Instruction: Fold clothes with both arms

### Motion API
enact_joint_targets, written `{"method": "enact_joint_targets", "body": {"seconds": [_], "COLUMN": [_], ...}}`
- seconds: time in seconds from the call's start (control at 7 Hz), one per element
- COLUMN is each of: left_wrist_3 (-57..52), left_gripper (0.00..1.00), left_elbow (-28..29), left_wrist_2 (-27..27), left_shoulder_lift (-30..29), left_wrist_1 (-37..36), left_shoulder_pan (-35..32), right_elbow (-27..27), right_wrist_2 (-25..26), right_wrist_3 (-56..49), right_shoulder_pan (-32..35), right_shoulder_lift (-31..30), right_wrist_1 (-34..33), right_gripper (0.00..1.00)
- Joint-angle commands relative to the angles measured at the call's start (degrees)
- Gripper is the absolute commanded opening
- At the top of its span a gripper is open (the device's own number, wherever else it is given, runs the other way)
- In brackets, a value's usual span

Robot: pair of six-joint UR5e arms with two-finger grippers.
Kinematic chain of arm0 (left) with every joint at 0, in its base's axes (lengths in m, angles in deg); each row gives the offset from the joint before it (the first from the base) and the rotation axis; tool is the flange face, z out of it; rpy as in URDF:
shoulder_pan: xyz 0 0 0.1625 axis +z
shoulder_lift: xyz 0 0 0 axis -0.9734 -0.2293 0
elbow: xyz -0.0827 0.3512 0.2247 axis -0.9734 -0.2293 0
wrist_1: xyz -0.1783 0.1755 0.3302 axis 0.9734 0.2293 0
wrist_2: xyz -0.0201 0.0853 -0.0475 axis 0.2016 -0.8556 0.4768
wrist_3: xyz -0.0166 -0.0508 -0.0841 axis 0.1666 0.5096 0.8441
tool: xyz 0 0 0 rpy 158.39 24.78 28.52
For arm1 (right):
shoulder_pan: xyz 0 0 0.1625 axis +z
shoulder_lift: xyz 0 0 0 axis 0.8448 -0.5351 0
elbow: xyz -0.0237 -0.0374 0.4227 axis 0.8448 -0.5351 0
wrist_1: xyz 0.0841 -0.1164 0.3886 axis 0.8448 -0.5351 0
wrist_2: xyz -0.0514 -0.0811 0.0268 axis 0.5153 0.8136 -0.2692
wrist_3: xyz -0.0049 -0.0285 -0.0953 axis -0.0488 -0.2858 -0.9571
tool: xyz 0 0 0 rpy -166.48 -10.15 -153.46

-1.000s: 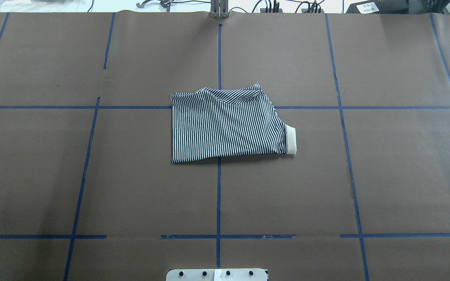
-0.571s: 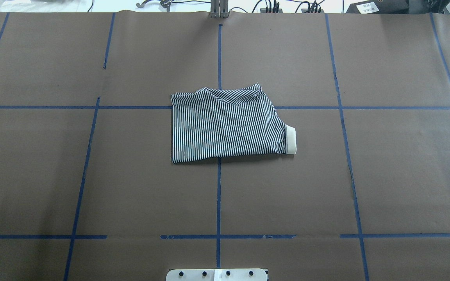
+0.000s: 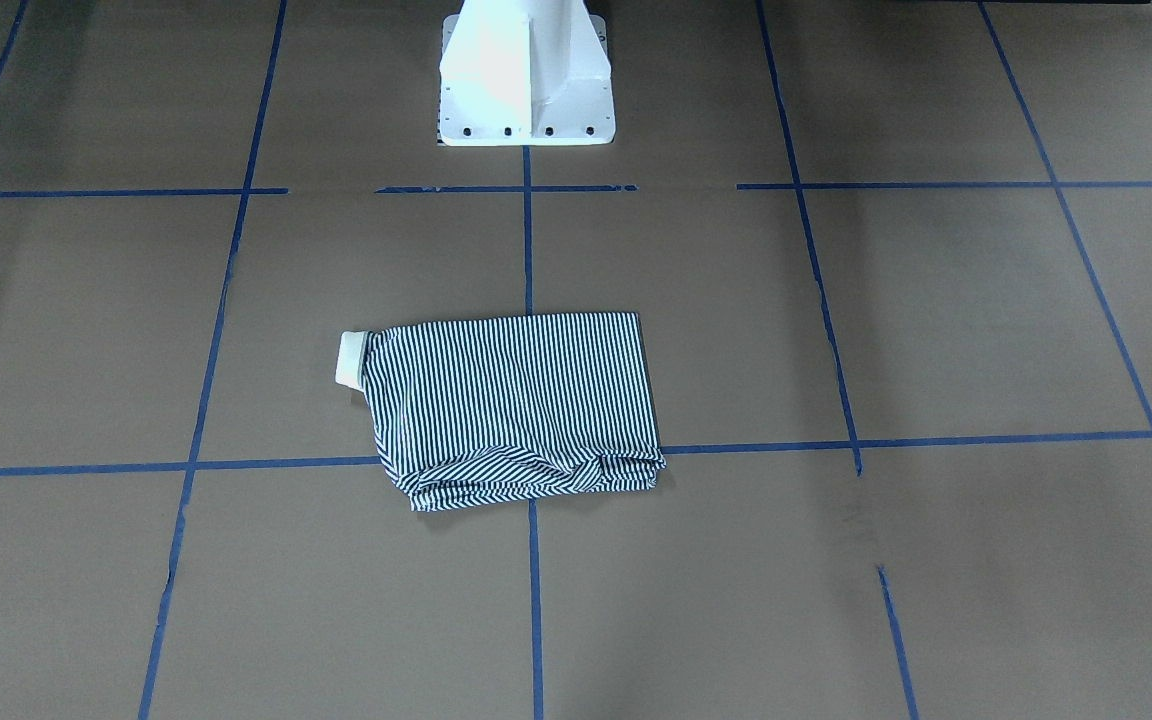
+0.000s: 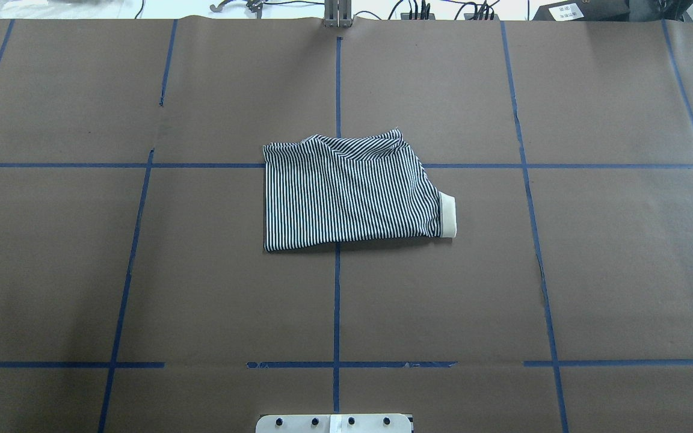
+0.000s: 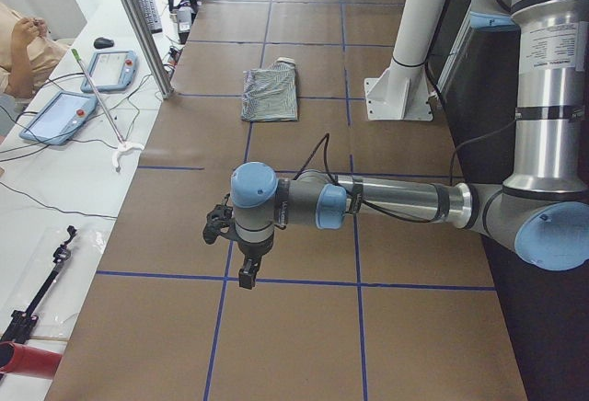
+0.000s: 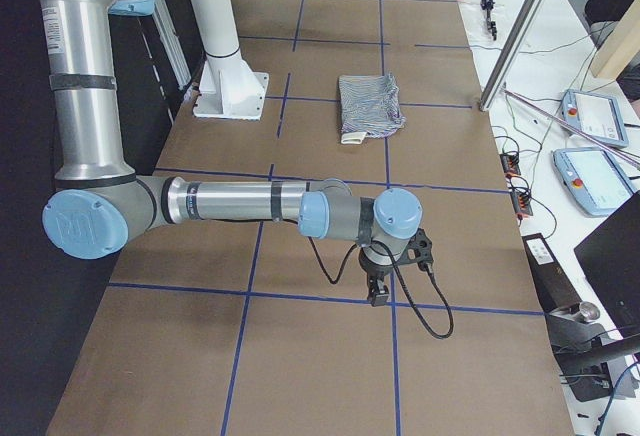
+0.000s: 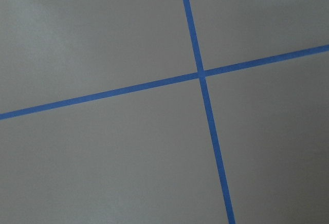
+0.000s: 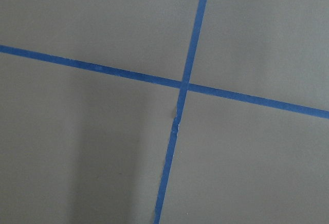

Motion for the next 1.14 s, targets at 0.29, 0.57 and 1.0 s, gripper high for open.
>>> {"method": "enact_joint_targets", "body": {"seconds": [0.29,0.57,1.0], "left_wrist_3": [0.26,0.26,0.18], "left_gripper": [1.00,1.00,1.00], "left_elbow": [0.71,0.19,-0.51], "left_wrist_2": [-0.23,-0.23,0.12], "left_shoulder_lift": [0.04,0.04,0.04], "left_wrist_1": [0.47,0.39,0.39], "left_shoulder_pan": [0.02,0.02,0.02], "right_elbow": [-0.47,-0.82,-1.35], "right_wrist_2": [-0.33,-0.32,-0.33], "right_wrist_3": [0.56,0.57,0.83], "right_shoulder_pan": [0.13,-0.05,-0.05], "right_shoulder_lift": [-0.29,-0.12,-0.29], "right_wrist_1": [-0.82,-0.65,3.10], "right_gripper": [1.00,1.00,1.00]}}
